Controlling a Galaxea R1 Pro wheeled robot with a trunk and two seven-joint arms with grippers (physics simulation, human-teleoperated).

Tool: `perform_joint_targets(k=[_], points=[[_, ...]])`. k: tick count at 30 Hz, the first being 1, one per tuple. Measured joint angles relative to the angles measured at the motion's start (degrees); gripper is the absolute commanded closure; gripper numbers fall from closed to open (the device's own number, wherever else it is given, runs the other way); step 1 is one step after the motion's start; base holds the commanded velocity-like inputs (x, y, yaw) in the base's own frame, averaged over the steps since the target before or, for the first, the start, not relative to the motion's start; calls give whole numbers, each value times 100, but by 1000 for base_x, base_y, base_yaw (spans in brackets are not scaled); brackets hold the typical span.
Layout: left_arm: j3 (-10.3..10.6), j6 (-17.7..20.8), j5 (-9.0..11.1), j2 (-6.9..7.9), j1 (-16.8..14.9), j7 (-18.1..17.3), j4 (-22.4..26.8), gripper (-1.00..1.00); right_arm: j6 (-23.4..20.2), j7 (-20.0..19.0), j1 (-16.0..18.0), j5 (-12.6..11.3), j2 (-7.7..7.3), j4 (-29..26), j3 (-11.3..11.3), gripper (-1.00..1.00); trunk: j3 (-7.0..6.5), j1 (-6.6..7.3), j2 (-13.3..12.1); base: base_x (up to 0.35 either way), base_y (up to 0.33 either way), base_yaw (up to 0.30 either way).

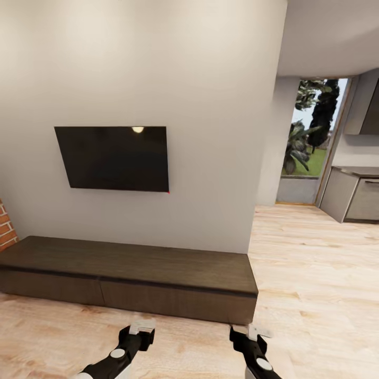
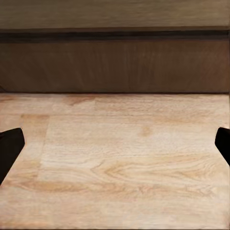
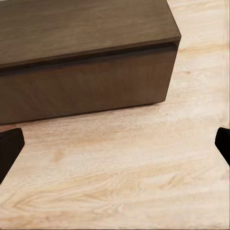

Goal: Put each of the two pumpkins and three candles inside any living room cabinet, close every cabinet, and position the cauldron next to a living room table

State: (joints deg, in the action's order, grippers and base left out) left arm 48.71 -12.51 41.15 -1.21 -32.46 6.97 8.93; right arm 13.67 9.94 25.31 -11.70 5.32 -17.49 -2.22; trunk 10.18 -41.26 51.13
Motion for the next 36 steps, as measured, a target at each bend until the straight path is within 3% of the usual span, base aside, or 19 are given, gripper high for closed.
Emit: perform_joint_targets(k=[7, 12, 19, 26, 36], points=[[-13, -7, 21, 95, 400, 8, -177, -100, 6, 20, -4, -24, -125, 613, 391, -100, -126, 154, -281, 0, 0, 0], [-19, -17, 42, 151, 702, 8, -367, -100, 12, 19, -64, -40, -217, 1100, 519, -100, -215, 264, -482, 0, 0, 0], [-33, -18, 47, 204, 1135, 10, -409, -100, 8, 18, -378, -39, -242, 1242, 544, -100, -325, 396, -724, 0, 0, 0], [-36, 0, 52, 334, 1333, 16, -417, -100, 5, 17, -669, -41, -289, 1261, 545, -100, -414, 506, -924, 0, 0, 0], [-35, 17, 54, 355, 1649, 10, -566, -100, 6, 13, -901, -51, -423, 1619, 542, -100, -595, 726, -1326, 0, 0, 0]])
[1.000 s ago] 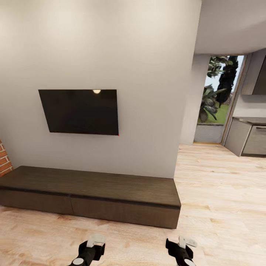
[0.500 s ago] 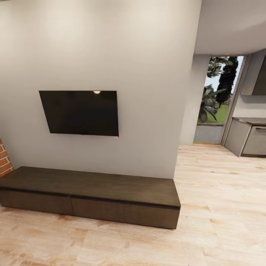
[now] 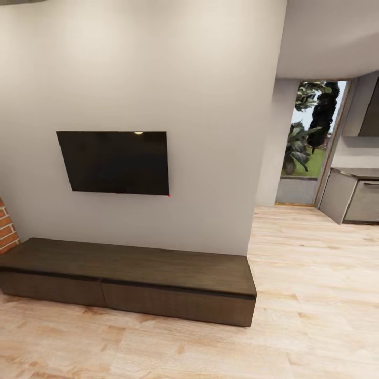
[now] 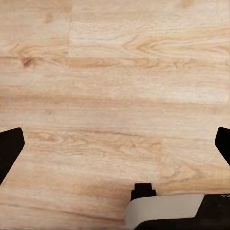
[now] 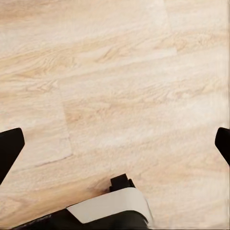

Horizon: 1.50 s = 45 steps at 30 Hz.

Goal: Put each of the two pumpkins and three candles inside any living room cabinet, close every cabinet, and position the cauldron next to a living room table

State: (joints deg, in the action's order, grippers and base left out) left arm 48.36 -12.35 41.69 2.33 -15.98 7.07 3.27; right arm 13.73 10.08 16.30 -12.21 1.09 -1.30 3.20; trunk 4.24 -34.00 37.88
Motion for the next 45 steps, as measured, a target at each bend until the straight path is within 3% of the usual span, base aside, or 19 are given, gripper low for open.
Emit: perform_joint_targets(k=[12, 19, 37, 45], points=[[9, 15, -35, 1, 456, -17, -63, -100, -8, -3, -191, 0, -20, 210, 1, -100, -216, 264, -483, 0, 0, 0], [24, 16, -60, 1, 582, -17, -65, -100, -18, -12, -488, 10, -19, 232, -2, -100, -339, 418, -762, 0, 0, 0], [37, 30, -72, 2, 895, -16, -69, -100, -71, -20, -866, 65, 88, 343, -45, -100, -656, 813, -1479, 0, 0, 0], [37, 34, -73, 1, 1005, -17, -65, -100, -84, -21, -963, 82, 170, 345, -46, -100, -666, 822, -1500, -64, 0, 0]])
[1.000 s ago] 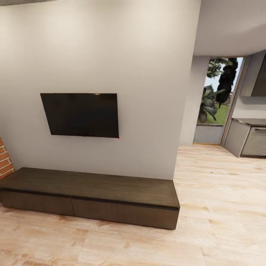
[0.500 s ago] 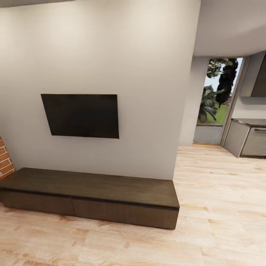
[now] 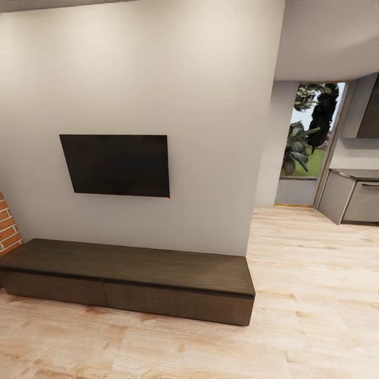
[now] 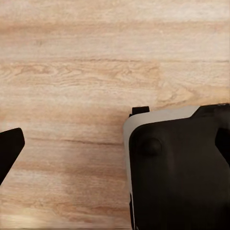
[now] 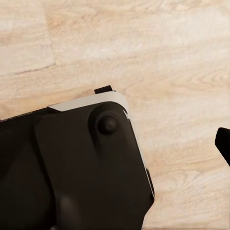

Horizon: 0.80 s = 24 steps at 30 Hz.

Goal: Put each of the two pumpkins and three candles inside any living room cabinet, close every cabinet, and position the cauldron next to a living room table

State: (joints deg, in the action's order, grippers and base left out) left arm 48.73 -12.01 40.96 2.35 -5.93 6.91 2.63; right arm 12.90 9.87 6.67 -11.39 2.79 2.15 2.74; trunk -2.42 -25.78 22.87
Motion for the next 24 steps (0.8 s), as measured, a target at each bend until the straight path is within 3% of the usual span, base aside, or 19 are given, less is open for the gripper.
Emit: perform_joint_targets(k=[7, 24], points=[[0, 1, 5, 0, 62, -1, -4, -100, -2, 0, -82, 3, 27, 0, 1, -100, 1, 0, 2, -167, 0, 0], [0, 16, 9, 0, 176, 0, -2, -100, -2, 0, -172, 14, 39, 0, -9, -100, 0, 2, 0, -11, 0, 0]])
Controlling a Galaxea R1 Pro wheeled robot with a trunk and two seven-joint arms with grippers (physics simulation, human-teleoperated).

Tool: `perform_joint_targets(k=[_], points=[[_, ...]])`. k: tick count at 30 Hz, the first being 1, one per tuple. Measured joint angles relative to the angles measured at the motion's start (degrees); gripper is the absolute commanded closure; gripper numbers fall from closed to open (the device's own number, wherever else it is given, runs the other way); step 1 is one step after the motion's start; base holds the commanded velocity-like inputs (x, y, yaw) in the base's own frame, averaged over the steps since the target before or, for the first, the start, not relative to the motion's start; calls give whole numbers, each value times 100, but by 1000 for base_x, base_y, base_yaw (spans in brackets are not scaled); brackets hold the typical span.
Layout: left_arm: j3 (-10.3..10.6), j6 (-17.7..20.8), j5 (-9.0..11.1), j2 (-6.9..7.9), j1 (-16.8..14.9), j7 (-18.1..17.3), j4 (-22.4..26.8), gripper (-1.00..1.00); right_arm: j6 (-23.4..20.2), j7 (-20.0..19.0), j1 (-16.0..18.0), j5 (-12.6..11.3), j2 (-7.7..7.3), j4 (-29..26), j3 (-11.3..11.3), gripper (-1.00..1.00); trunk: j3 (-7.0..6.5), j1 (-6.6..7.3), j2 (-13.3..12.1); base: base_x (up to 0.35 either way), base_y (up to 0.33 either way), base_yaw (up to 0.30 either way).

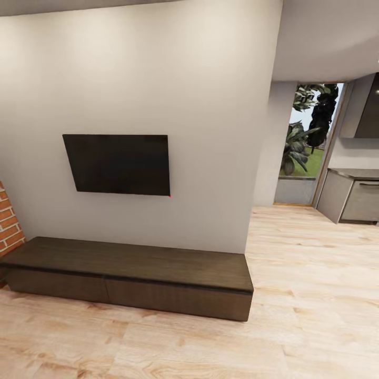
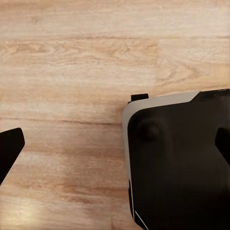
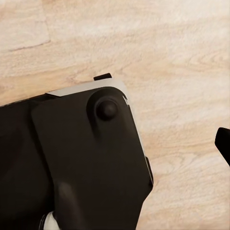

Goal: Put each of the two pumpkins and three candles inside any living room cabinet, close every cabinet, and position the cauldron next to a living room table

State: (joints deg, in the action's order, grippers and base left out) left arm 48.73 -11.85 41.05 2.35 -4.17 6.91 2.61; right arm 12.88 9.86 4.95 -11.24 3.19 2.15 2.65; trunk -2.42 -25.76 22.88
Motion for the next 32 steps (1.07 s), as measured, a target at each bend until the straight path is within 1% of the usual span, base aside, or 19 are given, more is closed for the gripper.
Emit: perform_joint_targets(k=[4, 10, 19, 32], points=[[-6, 1, 5, -3, 1, 0, 1, -100, 0, 0, -1, -2, -8, -3, 7, -100, 0, 0, 0, 0, 0, 0], [-15, -7, 12, -8, 2, 0, 7, -100, 9, 8, 0, -70, -52, -18, 42, -100, 0, 0, 0, 0, 0, 0], [-17, -29, 10, -9, -6, -4, 22, -100, 17, 6, 6, -28, -142, -72, 38, -100, 0, 0, 0, 0, 0, 0], [-18, -34, 9, -11, -14, -4, 23, -100, 17, 7, 7, -15, -159, -72, 24, -100, 0, 0, 0, 0, 0, 0]])
